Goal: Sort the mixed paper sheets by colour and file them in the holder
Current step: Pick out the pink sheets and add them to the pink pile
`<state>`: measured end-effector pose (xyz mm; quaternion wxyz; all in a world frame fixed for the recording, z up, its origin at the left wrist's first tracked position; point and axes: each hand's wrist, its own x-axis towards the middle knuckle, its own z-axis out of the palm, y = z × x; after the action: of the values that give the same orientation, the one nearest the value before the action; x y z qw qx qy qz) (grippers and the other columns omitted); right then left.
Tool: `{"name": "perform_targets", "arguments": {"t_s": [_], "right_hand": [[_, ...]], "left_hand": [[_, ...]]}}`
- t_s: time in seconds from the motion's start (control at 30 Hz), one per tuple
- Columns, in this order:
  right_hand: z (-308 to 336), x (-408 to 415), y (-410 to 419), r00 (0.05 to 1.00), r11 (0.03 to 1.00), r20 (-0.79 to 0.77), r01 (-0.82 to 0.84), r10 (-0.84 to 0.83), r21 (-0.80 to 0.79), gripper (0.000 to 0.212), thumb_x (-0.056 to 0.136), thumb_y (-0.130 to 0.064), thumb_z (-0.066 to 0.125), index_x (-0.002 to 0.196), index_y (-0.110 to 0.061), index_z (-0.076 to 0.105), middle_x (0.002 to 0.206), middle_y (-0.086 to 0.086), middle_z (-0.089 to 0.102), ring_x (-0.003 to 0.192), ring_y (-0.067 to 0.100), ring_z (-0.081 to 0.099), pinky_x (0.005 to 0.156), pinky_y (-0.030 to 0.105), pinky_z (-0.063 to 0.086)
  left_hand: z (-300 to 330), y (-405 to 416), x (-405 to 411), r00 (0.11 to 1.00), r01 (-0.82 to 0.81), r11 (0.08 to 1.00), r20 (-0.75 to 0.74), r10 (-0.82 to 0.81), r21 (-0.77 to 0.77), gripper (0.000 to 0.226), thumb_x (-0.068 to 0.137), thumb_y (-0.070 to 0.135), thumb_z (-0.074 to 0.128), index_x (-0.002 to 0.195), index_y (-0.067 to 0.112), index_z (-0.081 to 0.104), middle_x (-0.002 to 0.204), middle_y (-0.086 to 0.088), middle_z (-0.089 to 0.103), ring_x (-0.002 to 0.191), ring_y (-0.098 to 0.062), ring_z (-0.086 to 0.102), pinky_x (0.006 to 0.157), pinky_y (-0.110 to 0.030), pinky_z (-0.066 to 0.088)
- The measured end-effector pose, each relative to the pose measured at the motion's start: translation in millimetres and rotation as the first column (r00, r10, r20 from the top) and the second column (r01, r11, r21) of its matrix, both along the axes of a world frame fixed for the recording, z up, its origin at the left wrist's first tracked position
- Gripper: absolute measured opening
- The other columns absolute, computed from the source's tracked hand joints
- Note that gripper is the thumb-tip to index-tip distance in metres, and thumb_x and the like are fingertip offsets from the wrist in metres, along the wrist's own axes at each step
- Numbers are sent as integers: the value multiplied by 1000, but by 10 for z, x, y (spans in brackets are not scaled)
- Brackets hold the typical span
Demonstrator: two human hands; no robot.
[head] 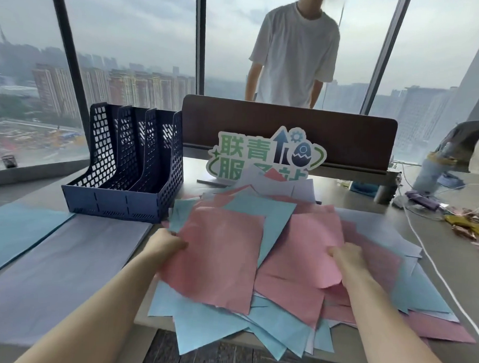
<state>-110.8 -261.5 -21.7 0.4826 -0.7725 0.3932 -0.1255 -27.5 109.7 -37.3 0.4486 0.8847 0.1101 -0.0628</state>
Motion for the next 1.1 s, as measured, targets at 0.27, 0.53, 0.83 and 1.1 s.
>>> {"name": "perform_targets", "arguments": {"t_s": [0.27, 0.53, 0.83, 1.1], "right_hand": [[345, -23, 113, 658, 861, 555, 385, -508, 331, 32, 93, -8, 48, 120, 3, 61, 124, 25, 62, 113, 40, 60, 84, 38, 45], [168, 185, 776, 847, 833, 431, 24, -311, 553, 14, 87, -16, 64, 76, -9, 61, 79, 12, 65, 69, 29, 63, 76, 54, 56], [-384, 263, 1442, 969, 881, 247, -121, 5, 458, 20, 86, -9, 48, 92, 0, 64, 73, 11, 59, 60, 22, 53, 54, 29, 42], [-15, 17, 1287, 917, 801, 141, -394, 372, 451, 24, 94, -30, 61, 95, -6, 66, 86, 16, 69, 67, 30, 65, 50, 35, 55]], "left_hand": [[-99, -120, 10, 980, -163, 913, 42, 192, -375, 11, 76, 10, 70, 84, 3, 68, 81, -17, 71, 67, -29, 64, 67, -41, 56], [-122, -368, -153, 996, -89, 837, -53, 71, -539, 28, 72, -4, 54, 98, 6, 58, 84, -19, 60, 69, -26, 52, 58, -34, 39], [-73, -585, -247, 978, -183, 680, -199, 55, -710, 19, 99, 25, 46, 98, 11, 59, 93, -16, 66, 83, -34, 64, 72, -41, 56], [-116, -545, -138, 995, -93, 869, -86, 59, -486, 30, 82, -6, 62, 112, -3, 59, 83, -17, 65, 67, -27, 61, 58, -29, 51]]}}
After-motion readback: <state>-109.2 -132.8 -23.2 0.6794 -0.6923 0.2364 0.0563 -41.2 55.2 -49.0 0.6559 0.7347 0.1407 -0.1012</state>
